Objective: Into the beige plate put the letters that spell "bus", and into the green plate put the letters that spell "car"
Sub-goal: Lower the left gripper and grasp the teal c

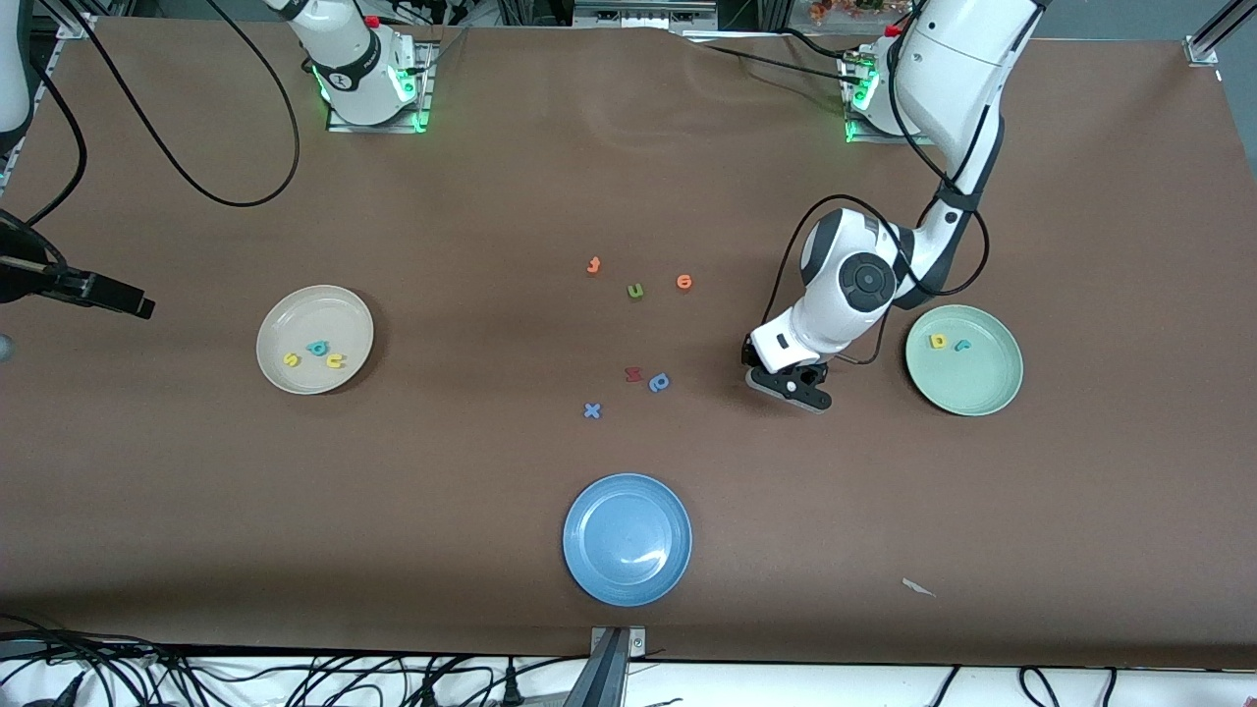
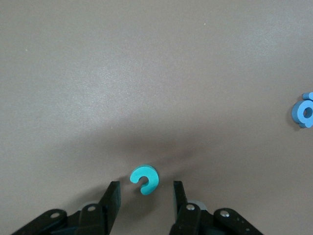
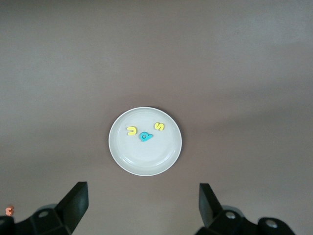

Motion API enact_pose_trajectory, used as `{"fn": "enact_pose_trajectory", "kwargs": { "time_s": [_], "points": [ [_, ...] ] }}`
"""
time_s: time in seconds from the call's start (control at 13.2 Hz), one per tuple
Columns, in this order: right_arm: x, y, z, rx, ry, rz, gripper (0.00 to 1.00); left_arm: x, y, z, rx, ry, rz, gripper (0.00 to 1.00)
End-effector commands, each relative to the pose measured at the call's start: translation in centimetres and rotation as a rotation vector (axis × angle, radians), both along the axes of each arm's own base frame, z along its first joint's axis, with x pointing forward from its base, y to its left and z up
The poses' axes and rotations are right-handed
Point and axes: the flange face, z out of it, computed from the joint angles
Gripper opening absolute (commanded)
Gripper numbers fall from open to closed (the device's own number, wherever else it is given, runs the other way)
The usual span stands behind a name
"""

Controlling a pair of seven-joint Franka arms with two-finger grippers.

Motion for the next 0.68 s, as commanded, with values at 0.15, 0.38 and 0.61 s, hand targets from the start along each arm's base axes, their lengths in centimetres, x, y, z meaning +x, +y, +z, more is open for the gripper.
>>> {"fn": "enact_pose_trajectory", "kwargs": {
  "time_s": [0.15, 0.38, 0.61],
  "points": [
    [-0.3, -0.1, 0.1, -0.001, -0.009, 0.003, 1.0, 0.1, 0.0, -0.2, 0.019, -0.002, -0.028, 0.5],
    [-0.2, -0.1, -0.1, 0.0, -0.006, 0.001, 1.0, -0.1, -0.1, -0.8, 0.023, 0.005, -0.026, 0.5],
    [-0.2, -0.1, -0.1, -0.001, -0.005, 0.001, 1.0, -0.2, -0.2, -1.2, 0.025, 0.009, -0.029, 0.5]
  ]
}}
